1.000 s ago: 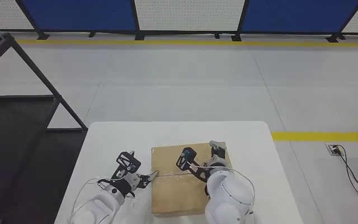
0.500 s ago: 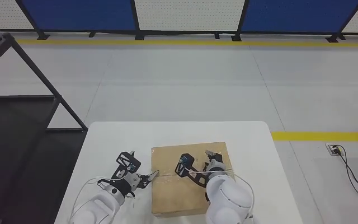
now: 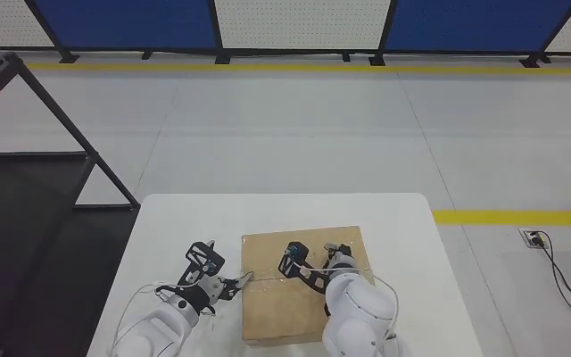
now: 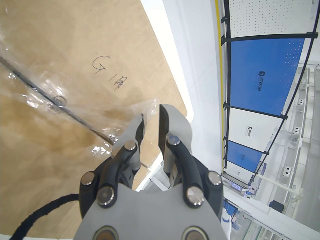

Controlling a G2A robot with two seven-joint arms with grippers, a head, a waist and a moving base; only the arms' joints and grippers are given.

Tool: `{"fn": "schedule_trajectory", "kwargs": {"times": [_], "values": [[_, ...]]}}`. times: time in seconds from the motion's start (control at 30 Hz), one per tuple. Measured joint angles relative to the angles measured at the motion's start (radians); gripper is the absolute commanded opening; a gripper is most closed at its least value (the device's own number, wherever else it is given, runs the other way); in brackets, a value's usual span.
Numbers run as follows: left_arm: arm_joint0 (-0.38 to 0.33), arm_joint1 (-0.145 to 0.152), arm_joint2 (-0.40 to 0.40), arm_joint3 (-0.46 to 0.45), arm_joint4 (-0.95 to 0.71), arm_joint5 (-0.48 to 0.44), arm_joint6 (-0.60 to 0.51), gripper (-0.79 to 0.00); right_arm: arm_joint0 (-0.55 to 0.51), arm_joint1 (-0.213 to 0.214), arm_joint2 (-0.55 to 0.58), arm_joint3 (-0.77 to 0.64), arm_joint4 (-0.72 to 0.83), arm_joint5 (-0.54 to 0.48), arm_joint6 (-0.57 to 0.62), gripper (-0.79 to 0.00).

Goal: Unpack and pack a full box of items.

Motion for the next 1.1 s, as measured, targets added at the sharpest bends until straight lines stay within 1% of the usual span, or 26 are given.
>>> {"fn": "schedule_trajectory", "kwargs": {"times": [0.4, 0.57, 0.73, 0.9, 1.1], "values": [[0.000, 0.000, 0.000, 0.000, 0.000, 0.000, 0.000, 0.000, -0.007, -0.012, 0.023, -0.018, 0.092, 0.055, 0.055, -0.785], [0.000, 0.000, 0.000, 0.000, 0.000, 0.000, 0.000, 0.000, -0.018, -0.017, 0.046, -0.037, 0.158, 0.102, 0.069, -0.785], [0.000, 0.000, 0.000, 0.000, 0.000, 0.000, 0.000, 0.000, -0.048, -0.017, 0.084, -0.073, 0.221, 0.149, 0.030, -0.785], [0.000, 0.000, 0.000, 0.000, 0.000, 0.000, 0.000, 0.000, -0.087, -0.013, 0.109, -0.103, 0.252, 0.183, -0.024, -0.785], [0.000, 0.000, 0.000, 0.000, 0.000, 0.000, 0.000, 0.000, -0.134, -0.009, 0.133, -0.128, 0.282, 0.250, -0.096, -0.785]]}}
